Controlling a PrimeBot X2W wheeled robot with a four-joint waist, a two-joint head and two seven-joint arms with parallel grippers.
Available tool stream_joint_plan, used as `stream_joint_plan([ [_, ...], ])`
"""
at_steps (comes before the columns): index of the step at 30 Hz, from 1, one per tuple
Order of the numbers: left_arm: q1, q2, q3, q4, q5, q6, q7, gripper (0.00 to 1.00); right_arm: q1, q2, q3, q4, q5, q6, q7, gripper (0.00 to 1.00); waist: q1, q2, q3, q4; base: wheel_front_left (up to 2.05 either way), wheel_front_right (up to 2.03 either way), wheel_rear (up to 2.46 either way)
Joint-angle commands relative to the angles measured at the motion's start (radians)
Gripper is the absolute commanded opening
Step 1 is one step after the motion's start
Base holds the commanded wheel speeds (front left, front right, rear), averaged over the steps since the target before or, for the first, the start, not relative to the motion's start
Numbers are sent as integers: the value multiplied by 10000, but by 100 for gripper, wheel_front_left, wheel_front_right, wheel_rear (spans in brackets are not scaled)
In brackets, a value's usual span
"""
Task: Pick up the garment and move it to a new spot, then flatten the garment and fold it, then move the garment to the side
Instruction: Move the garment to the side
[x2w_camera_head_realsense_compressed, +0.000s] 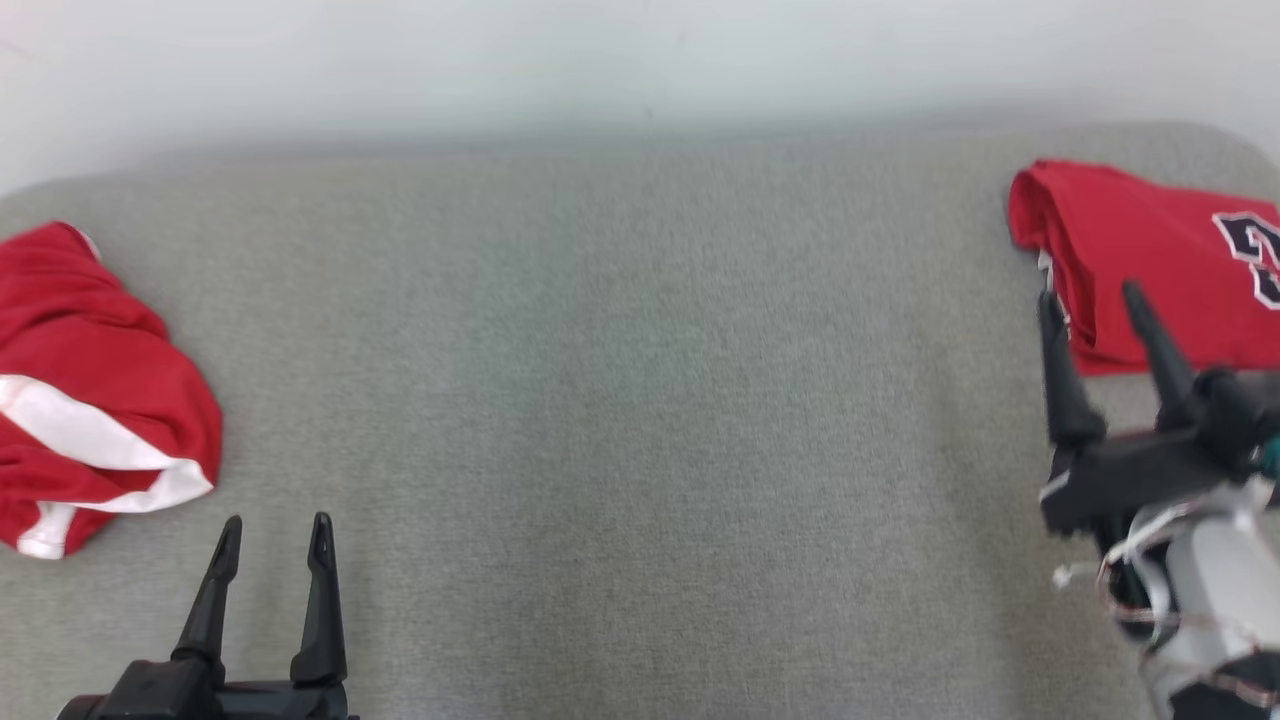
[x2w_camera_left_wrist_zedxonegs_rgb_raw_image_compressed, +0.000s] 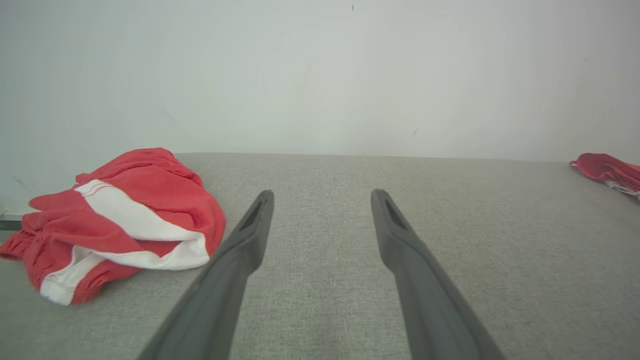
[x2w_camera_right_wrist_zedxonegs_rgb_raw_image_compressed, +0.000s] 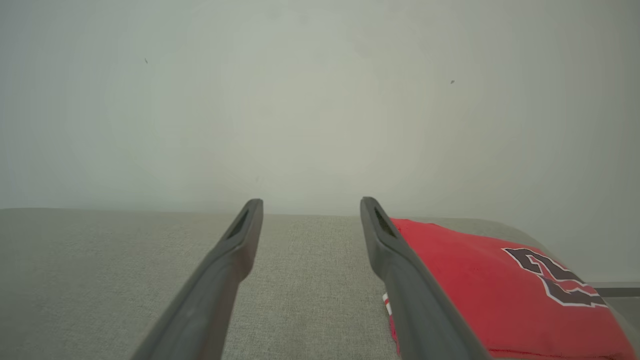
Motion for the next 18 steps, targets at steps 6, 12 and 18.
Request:
stream_joint_plan([
  [6,300,-109,98,183,12,27,-31,100,1757,694,-500,-1159,9,-20,184,100,2,1,-924,232,0,0,0],
  [12,459,-116,113,267,32,27,-31,100,3112,1260,-699,-2009,36,-20,389,100,2,1,-1279,250,0,0,0],
  [18,589,-104,110,321,18,27,-31,100,3874,1645,-882,-2477,-74,-20,508,100,2,1,-1490,292,0,0,0],
])
